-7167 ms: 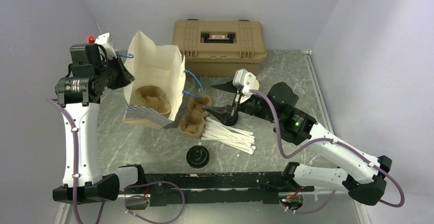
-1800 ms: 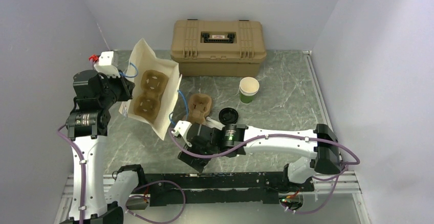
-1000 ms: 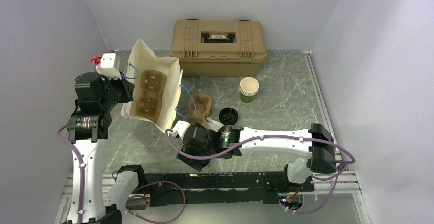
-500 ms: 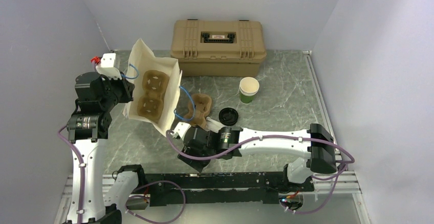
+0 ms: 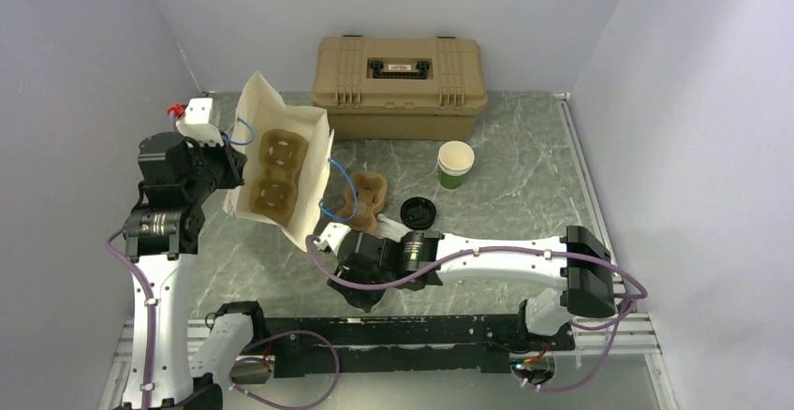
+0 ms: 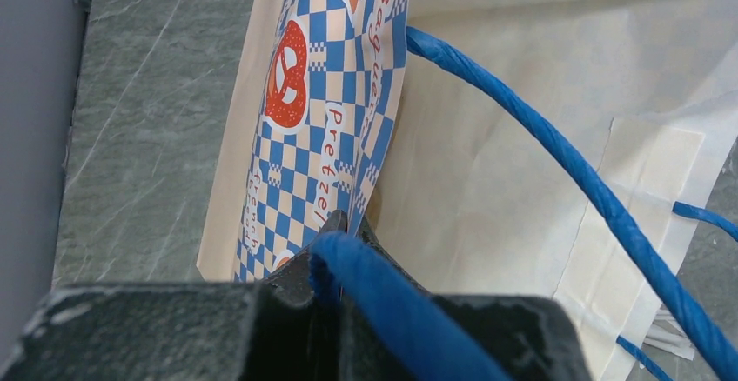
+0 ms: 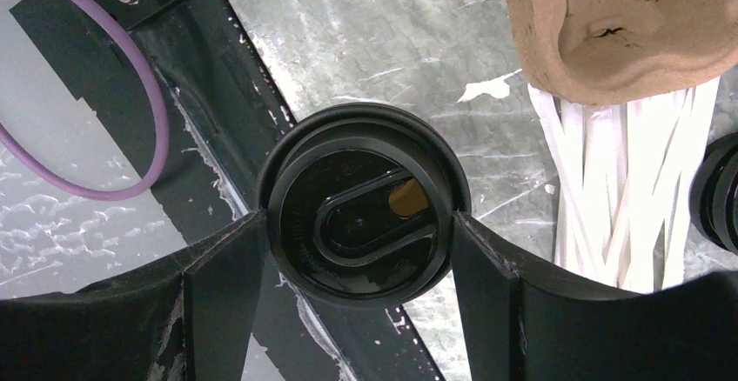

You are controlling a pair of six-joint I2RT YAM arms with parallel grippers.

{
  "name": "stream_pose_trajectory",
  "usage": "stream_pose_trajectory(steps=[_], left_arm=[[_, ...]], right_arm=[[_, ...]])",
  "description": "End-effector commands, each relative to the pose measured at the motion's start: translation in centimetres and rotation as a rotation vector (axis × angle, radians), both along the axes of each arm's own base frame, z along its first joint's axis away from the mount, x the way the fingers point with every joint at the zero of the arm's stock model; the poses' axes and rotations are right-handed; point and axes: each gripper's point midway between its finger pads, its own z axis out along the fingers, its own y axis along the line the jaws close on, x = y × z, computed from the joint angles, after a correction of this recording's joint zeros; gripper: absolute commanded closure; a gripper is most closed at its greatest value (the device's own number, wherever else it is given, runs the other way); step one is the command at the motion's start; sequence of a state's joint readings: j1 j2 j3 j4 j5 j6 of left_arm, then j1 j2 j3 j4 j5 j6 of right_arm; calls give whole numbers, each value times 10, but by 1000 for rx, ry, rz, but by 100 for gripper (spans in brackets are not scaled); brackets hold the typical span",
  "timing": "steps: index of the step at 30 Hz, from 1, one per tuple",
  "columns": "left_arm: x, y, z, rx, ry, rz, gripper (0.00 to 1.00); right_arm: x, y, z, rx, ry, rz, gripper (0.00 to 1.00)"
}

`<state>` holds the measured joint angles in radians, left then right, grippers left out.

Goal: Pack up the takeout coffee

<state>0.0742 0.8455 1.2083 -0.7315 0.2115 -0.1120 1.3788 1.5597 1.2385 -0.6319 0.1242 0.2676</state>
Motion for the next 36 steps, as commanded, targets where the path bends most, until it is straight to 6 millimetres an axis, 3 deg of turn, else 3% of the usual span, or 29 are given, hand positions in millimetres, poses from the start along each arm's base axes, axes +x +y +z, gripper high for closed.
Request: stream_pose_trajectory(steps=[1,6,16,21,25,30,36], left_arm=[[0,-2,13,10,-54,-18,100],[-1,-2,13,11,-49,-15,100],[2,-3,11,5,-43,-20,100],[4,-4,9,3,-34,-29,100],[5,-6,8,-2,-29,-36,100],[3,-6,3,-6,-17,-36,100],[-2,-7,-1,-7,-1,-38,100]], right_arm=[[4,5,10,41,-9,-23,37],[6,1,30,85,-28,-18,42],[-12,-15,95,278,-57,147,46],[-34,-25,144,403,-48,288,46],[-44,-36,198,537,-100,363,46],[-48,-44,260,698,-202,421,45],[-40,-42,314,793,-325,426,46]])
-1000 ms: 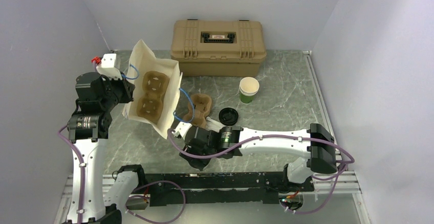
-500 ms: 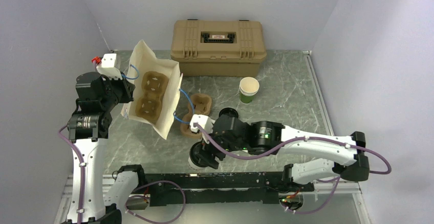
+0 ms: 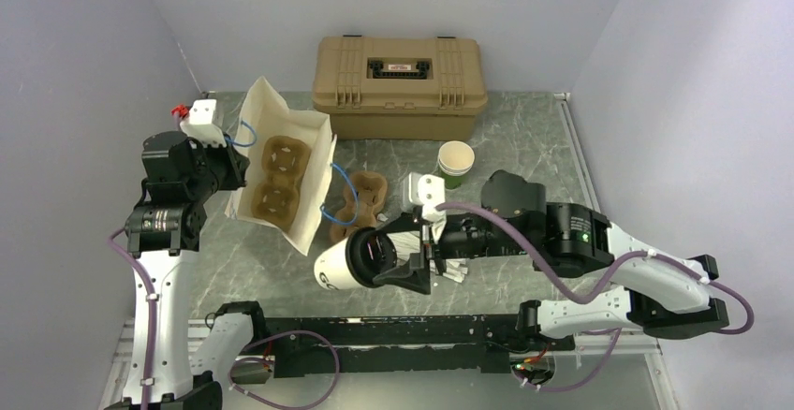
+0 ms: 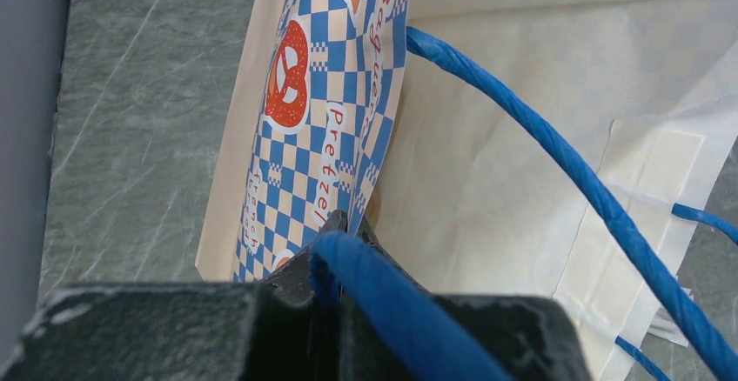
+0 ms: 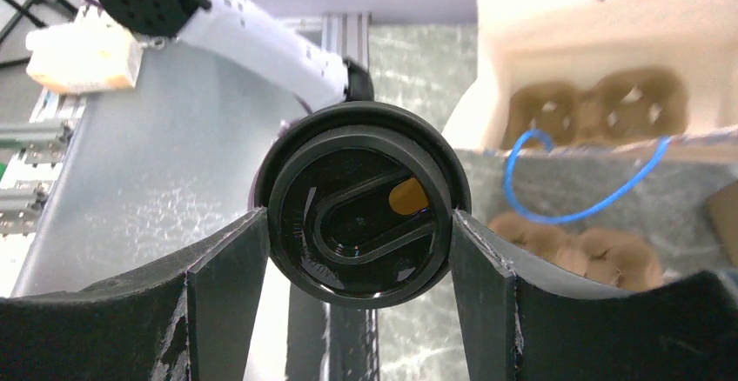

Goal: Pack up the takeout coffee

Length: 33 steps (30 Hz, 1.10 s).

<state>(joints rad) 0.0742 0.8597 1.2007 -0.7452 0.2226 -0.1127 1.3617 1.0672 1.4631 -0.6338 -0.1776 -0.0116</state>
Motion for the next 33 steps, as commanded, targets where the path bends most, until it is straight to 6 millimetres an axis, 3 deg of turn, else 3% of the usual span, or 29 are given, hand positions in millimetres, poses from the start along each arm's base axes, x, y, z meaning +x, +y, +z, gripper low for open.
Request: stream_pose_trajectory(steps=[1,8,15,26,33], left_arm=[[-3,-5,9,0,-37,-27,100],[-7,-6,7,-4,-45,-27,100],[-13,-6,7,8,-57,-29,100],[-17,-10,12,14,-58,-42,100],[-21,-12,14,10,-41,-50,100]], right_arm=[[8,6,55,143,-113,-3,47],[34,25,86,197,-213,-98,47],[80,63,90,146,-328,-275,50],[142,117,49,-30,-457,-417,49],[180,141,8,-150,-414,-420,50]])
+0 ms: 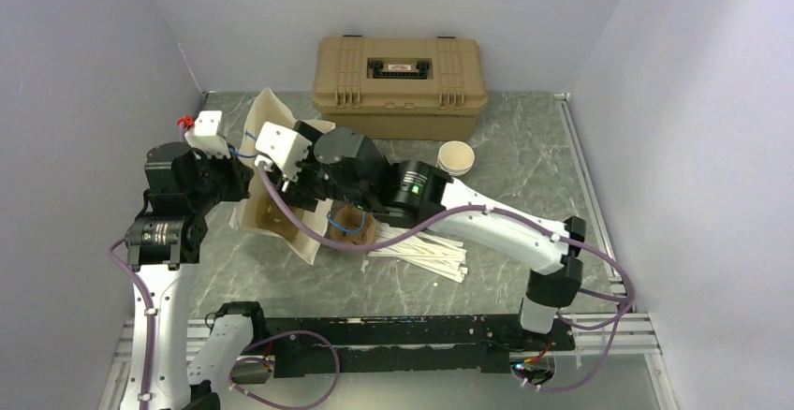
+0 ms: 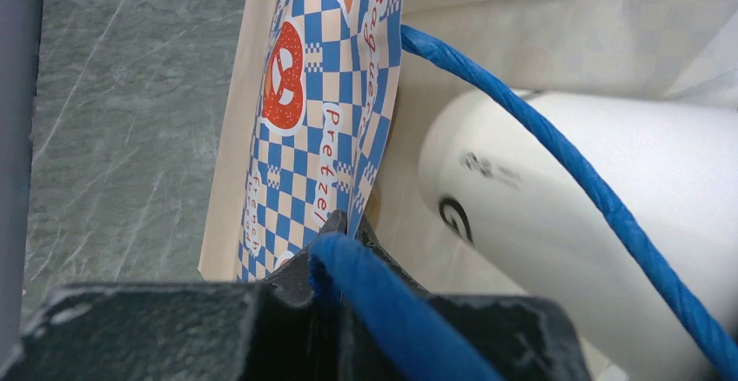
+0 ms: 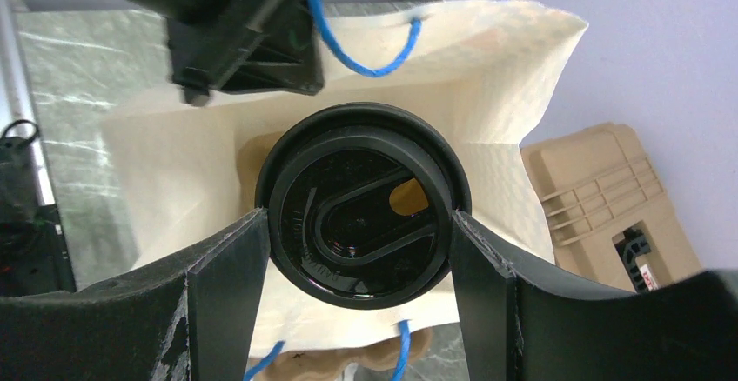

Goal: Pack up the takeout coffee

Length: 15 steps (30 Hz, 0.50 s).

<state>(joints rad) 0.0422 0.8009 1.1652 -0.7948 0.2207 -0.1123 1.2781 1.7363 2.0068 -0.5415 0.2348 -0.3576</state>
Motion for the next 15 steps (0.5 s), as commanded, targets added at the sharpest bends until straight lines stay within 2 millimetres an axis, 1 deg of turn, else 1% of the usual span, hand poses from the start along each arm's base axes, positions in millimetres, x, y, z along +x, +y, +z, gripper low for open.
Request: stream_pose_trajectory(steps=[1,8,15], left_arm=[[-2,-3,26,8,-66,-20,100],[-4,-7,30,-9,-64,-34,100],[-6,-12,29,-36,-45,-51,100]], right_arm=[[24,1,3,-2,11,-33,50],[50,14,-28,-36,79,-44,52],[63,22,-49,-22,119,-48,53]])
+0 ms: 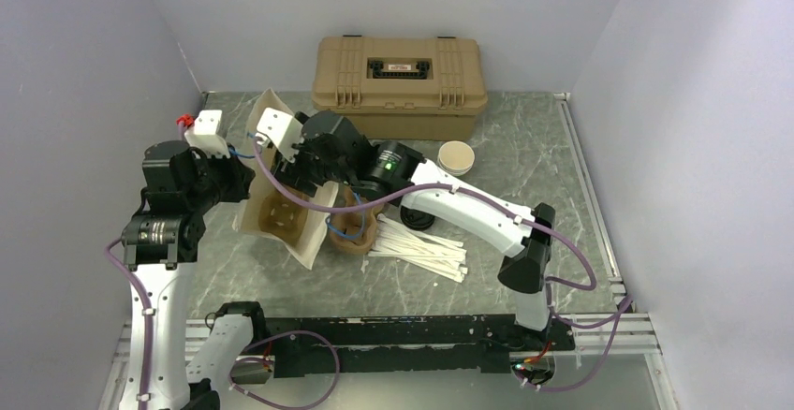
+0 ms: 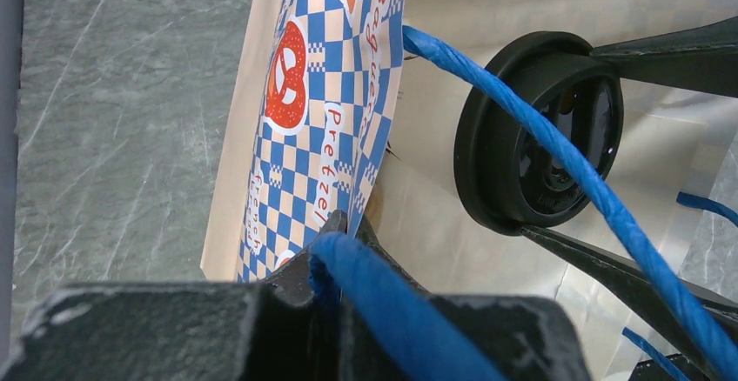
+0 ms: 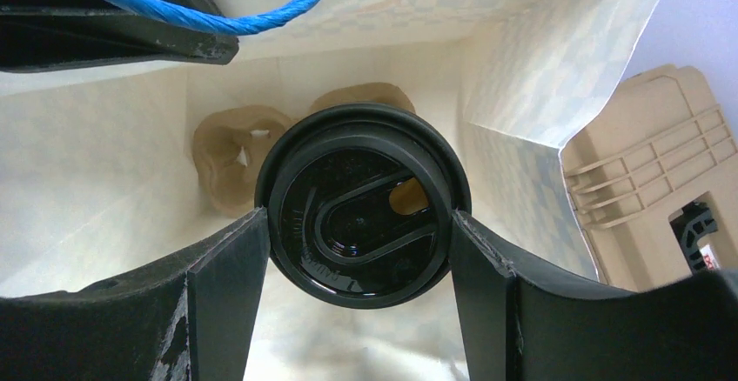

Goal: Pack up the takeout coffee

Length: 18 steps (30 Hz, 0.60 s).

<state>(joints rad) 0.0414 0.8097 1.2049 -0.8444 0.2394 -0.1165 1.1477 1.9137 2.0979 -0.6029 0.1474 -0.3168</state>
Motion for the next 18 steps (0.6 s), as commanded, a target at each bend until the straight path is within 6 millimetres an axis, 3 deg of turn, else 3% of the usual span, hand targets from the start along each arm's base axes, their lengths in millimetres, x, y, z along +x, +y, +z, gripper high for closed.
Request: stream_pose_trajectory(steps=[1,8,18], left_arm=[[-1,-9,25,-28,-62,-37,100],[-6,-13,30,-51,-55,-46,100],[-10,-22,36,-93,-59,-84,100]], right_arm=[[4,9,12,84,9,7,54],[12,17,-15,62,31,5,55],[19,23,-36,71,57,0,58]])
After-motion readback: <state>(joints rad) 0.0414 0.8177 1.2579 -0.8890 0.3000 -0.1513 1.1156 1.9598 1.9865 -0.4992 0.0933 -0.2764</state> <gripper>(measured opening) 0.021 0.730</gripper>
